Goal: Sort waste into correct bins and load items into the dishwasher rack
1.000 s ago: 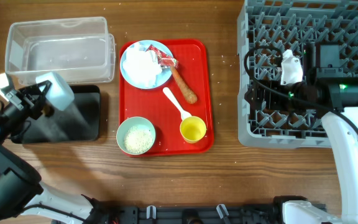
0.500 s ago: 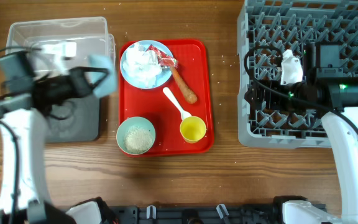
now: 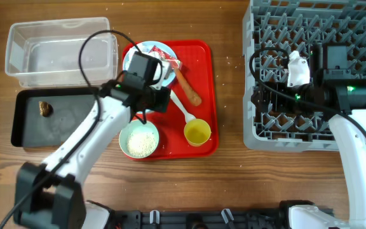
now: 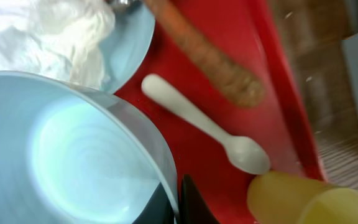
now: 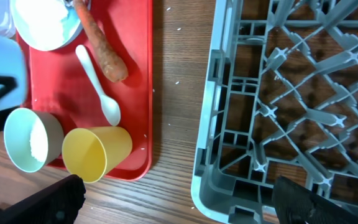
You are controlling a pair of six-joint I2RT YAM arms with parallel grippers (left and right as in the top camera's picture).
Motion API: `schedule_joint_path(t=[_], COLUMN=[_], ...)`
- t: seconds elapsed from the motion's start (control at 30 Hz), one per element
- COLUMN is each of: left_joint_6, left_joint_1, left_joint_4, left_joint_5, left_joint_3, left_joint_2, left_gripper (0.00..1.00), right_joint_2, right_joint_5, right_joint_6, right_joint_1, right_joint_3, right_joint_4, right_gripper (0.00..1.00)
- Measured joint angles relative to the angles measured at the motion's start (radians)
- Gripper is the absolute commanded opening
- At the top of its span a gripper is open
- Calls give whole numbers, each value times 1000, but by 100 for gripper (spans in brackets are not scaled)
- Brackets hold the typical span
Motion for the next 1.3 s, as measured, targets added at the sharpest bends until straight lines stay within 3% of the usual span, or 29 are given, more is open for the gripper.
schedule_joint_path(t=[0.13, 0.23, 0.43, 0.5, 0.73, 1.03, 1.3], left_joint_6=[-39, -63, -80, -87, -84, -227, -365], left_joint_1=[-3, -3, -3, -3, -3, -57, -225], left_joint_4=[-21, -55, -75, -75, -101, -429, -346], left_joint_5=[-49, -66, -75, -77, -77, -78, -139], left_joint_3=[0, 0, 0, 0, 12, 90, -100], left_joint_2=[65, 74, 74, 74, 72, -93, -92], left_gripper=[5, 11, 38, 42, 48, 55, 48], right_joint_2=[0, 0, 0, 0, 0, 0, 0], right_joint_5=[10, 17, 18, 18, 18, 21, 21], right_joint_6=[0, 0, 0, 0, 0, 0, 0], right_joint_1=[0, 0, 0, 0, 0, 0, 0], right_joint_3=[0, 0, 0, 0, 0, 0, 0], right_joint_4=[0, 0, 0, -1, -3, -3, -3], right_gripper=[99, 100, 99, 99, 100, 100, 100])
